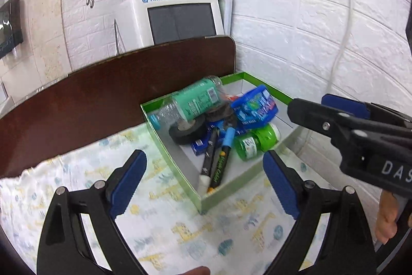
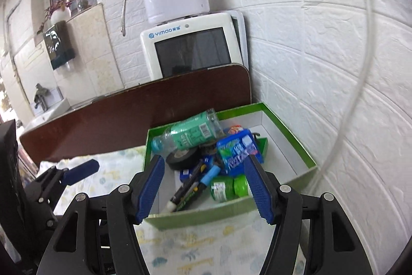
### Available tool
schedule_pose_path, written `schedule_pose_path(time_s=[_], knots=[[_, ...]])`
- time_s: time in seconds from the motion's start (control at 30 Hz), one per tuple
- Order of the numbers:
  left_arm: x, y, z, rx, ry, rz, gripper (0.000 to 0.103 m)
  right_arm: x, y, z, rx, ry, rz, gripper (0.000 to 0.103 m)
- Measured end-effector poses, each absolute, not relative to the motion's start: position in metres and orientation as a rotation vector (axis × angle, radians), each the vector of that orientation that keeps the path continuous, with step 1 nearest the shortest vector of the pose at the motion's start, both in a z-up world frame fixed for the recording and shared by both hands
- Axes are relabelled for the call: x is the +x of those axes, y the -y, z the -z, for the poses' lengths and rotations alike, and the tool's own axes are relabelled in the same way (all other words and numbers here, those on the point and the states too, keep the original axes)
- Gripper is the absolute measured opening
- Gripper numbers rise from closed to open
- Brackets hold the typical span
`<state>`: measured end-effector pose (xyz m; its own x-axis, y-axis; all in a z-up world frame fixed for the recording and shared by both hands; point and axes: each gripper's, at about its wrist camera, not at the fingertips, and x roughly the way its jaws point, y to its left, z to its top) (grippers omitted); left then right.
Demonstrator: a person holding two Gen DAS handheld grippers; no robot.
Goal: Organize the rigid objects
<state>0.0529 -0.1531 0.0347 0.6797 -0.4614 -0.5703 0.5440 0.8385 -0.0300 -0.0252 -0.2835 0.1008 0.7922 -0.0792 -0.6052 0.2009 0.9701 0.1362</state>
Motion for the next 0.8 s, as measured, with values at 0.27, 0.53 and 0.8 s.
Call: schedule_pose_path(time_s=[0.27,0.53,0.8], knots=[[0.014,0.151,-0.015,0.14,-0.618,0.548,0.092,-0.084,0.281,-0.082,0.194,-0.637,0.184,0.073],[-0.004,0.147,-0.013,0.145,-0.628,0.504,0.093,-0.108,0.28,-0.066,0.174,-0.675,0.185,0.073],[-0.007,0.144,-0.018,0.139,-0.613,0.494,0.093,-0.118,0.279,-0.071,0.179,-0.625,0.188,0.089]])
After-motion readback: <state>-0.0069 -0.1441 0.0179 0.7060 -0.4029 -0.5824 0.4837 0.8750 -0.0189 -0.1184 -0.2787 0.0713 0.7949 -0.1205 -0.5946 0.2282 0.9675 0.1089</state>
